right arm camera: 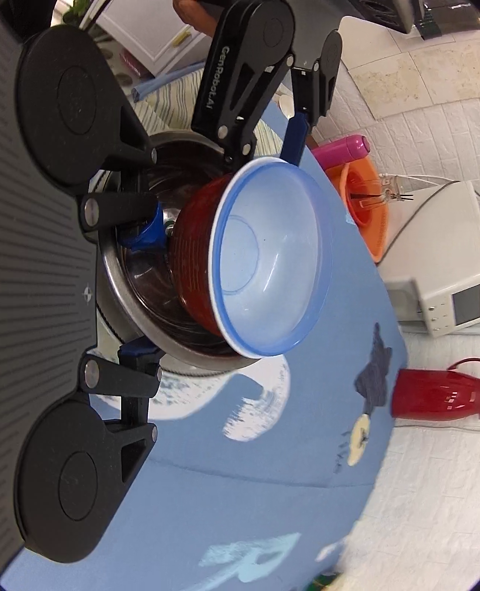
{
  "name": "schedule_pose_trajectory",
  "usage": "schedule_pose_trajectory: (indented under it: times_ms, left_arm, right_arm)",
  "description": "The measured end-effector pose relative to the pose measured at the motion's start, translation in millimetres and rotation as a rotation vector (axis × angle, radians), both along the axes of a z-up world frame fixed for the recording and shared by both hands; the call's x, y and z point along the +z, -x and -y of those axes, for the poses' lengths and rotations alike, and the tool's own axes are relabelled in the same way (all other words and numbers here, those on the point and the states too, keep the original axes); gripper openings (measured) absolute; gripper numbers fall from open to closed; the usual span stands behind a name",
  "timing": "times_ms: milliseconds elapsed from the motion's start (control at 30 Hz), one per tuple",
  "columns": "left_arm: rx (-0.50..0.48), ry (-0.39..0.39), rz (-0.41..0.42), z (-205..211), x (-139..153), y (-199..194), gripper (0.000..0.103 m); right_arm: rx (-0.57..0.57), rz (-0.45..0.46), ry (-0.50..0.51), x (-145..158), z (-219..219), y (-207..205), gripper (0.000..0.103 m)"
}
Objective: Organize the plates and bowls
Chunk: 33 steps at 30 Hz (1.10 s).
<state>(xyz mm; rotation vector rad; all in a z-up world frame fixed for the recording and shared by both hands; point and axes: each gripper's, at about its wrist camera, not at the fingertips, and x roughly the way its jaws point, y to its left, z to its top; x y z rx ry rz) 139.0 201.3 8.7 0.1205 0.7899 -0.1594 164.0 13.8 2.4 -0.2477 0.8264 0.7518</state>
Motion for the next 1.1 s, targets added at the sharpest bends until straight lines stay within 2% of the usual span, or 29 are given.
schedule_pose_trajectory:
  times_ms: [200,333,467,533,600,767,933,1100]
  left_arm:
    - [0.05,0.075,-0.04,-19.2,-3.6,1.1,0.068]
    - [0.057,0.059,-0.019,-19.8,-1.9,4.7,0.068]
    - [0.059,0.067,-0.013,-21.6,0.6,3.5,0.068]
    - [0.058,0.072,-0.012,-22.6,0.5,2.7,0.068]
    - [0.06,0.084,-0.018,-23.4,0.0,1.5,0.068]
    - [0.069,0.076,0.009,-21.6,7.8,5.9,0.068]
    - [0.081,0.081,0.046,-22.2,21.4,10.6,0.068]
    - [0.095,0.113,0.106,-15.7,39.7,13.3,0.069]
  right_arm:
    - [0.021,-0.033,-0.011,-0.5,-0.5,4.8,0.033]
    - [0.005,-0.177,-0.11,0.7,9.7,-6.9,0.036]
    - [0.025,-0.234,-0.154,3.6,15.6,-8.5,0.037]
    - [0.04,-0.216,-0.178,8.8,18.5,-4.9,0.036]
    - [0.019,-0.147,-0.133,13.2,16.9,0.0,0.039]
    - [-0.01,-0.123,-0.171,21.3,30.9,3.8,0.038]
    - [-0.153,-0.051,-0.241,30.3,65.0,4.1,0.039]
    - [-0.305,-0.059,-0.277,23.4,93.0,-4.8,0.04]
